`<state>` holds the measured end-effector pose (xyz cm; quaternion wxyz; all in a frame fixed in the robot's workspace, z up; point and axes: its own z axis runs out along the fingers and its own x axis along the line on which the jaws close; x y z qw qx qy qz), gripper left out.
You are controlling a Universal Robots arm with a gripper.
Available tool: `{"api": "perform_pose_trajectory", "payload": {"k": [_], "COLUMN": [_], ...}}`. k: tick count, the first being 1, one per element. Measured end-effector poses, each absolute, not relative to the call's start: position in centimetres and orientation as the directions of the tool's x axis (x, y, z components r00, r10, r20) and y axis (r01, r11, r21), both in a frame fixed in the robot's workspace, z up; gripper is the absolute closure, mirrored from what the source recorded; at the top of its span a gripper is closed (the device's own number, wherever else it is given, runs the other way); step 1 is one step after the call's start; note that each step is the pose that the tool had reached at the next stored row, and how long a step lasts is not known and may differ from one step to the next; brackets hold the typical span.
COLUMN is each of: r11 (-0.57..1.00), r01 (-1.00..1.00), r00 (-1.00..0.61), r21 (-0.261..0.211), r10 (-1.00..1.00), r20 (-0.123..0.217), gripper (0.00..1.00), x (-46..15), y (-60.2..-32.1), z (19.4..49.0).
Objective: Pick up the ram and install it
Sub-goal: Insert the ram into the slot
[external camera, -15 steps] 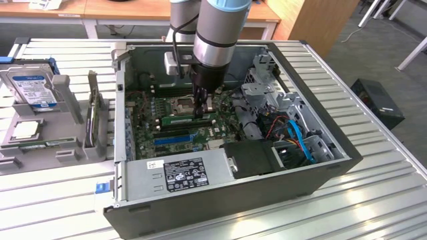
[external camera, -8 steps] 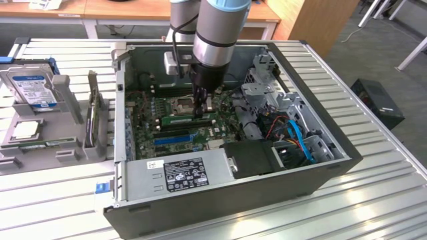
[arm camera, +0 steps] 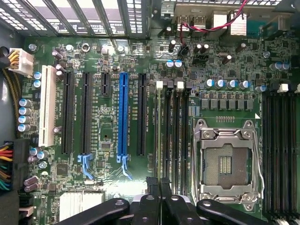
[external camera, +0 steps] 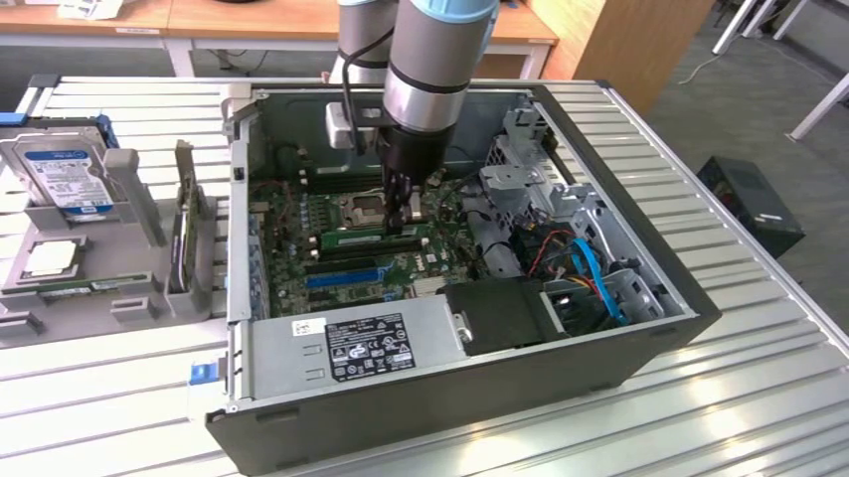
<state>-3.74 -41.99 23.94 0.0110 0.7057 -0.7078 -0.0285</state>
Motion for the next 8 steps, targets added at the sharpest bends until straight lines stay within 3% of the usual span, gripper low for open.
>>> {"api": "perform_pose_trajectory", "payload": {"k": [8], "r11": [0.002], "r01": [-0.998], "r00": [-0.004], "r21": [0.056], "r10": [-1.0], "r20": [-0.025], "gripper": [0.88], "x": [-3.79], "y": [-41.99], "z": [23.47]}}
